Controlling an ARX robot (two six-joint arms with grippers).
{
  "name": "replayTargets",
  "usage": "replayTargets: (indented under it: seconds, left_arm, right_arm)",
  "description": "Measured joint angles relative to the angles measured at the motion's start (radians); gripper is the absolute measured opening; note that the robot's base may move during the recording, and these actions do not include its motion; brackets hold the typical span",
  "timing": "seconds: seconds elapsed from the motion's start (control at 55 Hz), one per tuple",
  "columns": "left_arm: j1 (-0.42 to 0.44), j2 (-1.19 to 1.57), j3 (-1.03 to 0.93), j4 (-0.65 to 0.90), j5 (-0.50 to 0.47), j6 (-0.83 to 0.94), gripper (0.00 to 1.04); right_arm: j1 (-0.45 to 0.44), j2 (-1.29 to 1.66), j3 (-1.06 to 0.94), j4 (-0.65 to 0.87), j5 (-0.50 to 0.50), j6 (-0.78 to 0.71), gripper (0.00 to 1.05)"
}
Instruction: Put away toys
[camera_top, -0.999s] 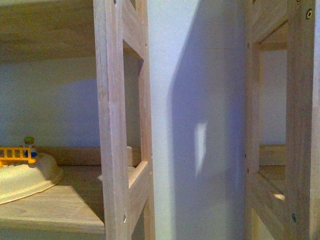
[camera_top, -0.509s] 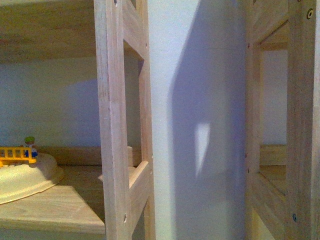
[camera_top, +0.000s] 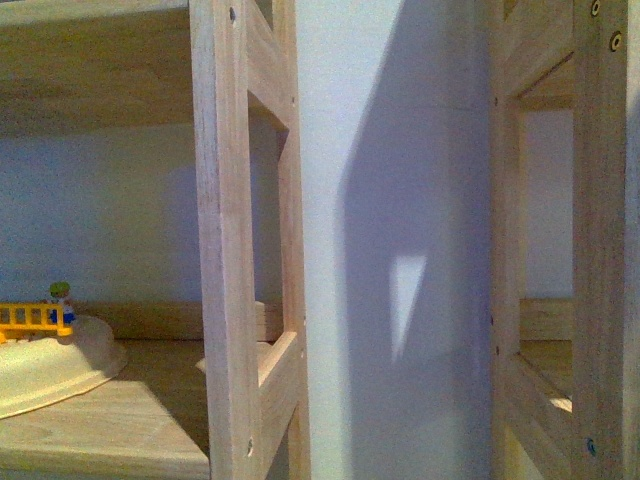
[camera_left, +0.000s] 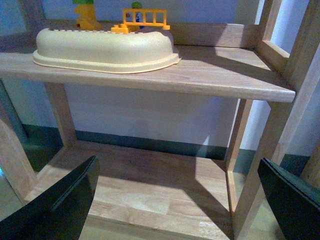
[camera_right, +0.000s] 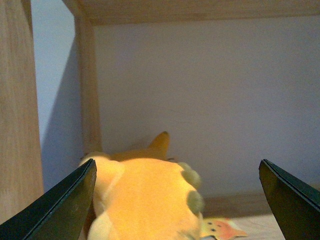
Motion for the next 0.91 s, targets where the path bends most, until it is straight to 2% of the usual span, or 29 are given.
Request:
replayTargets:
  seconds: [0.182, 0.436, 0.527, 0.69, 0.909]
  left_arm:
    - [0.000, 0.000, 0.000, 0.000, 0.000, 0.000, 0.98]
    - [0.000, 0.000, 0.000, 0.000, 0.000, 0.000, 0.98]
    - [0.000, 0.000, 0.000, 0.000, 0.000, 0.000, 0.98]
    - [0.000, 0.000, 0.000, 0.000, 0.000, 0.000, 0.98]
    - [0.000, 0.000, 0.000, 0.000, 0.000, 0.000, 0.98]
  right_arm:
    - [-0.088, -0.182, -0.134, -0.047, -0.014, 0.002, 0.98]
    - [-0.202, -0.428, -0.351, -0.124, -0.199, 0.121, 0.98]
    - [-0.187, -0.505, -0.439, -0.124, -0.214, 0.150, 0.98]
    - [-0.081, -0.639, -0.675, -0.085, -0.246, 0.171, 0.98]
    - [-0.035, -0.752, -0.880, -0.145, -0.277, 0.166, 0.98]
